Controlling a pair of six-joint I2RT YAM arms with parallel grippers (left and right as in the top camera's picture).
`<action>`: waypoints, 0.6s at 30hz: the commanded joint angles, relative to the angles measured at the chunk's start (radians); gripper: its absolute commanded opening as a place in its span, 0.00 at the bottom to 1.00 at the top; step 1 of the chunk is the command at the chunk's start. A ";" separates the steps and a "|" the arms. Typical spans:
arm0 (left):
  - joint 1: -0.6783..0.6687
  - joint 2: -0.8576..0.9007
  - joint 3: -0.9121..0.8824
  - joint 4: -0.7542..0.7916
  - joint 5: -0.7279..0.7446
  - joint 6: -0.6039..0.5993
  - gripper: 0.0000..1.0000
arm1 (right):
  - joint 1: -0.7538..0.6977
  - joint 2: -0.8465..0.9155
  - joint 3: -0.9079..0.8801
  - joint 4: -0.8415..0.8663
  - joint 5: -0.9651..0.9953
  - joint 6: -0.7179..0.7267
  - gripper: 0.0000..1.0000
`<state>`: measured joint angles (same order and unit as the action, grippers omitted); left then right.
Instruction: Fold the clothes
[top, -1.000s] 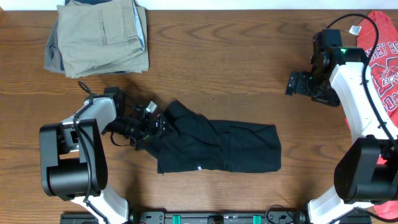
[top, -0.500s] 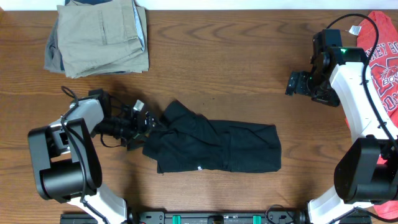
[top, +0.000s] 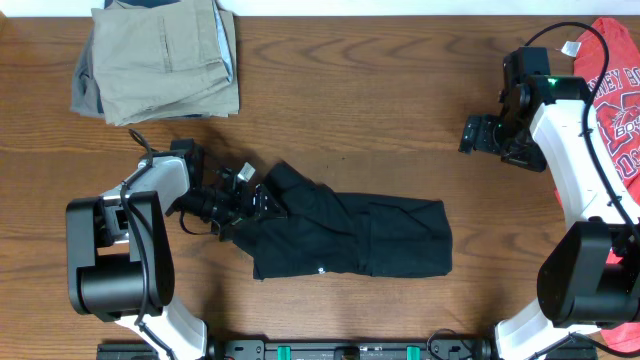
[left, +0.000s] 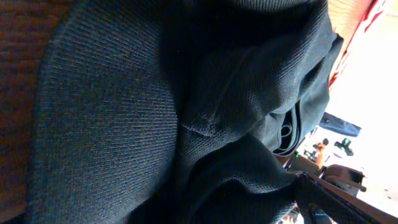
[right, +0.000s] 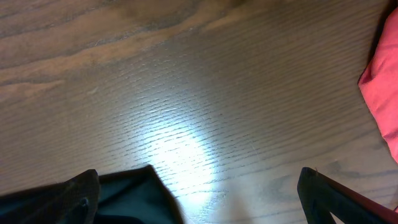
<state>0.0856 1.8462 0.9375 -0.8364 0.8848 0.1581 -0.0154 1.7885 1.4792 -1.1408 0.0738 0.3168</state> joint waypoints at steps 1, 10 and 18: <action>-0.004 0.030 -0.013 0.004 -0.028 0.026 0.98 | -0.004 -0.018 0.010 0.000 0.001 -0.015 0.99; 0.050 0.030 -0.012 0.011 -0.017 0.024 0.98 | -0.004 -0.018 0.010 0.000 0.001 -0.015 0.99; 0.082 0.030 -0.013 -0.035 0.048 0.074 0.98 | -0.004 -0.018 0.010 0.000 0.001 -0.015 0.99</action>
<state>0.1761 1.8576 0.9375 -0.8520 0.9173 0.1795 -0.0154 1.7885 1.4792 -1.1408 0.0738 0.3168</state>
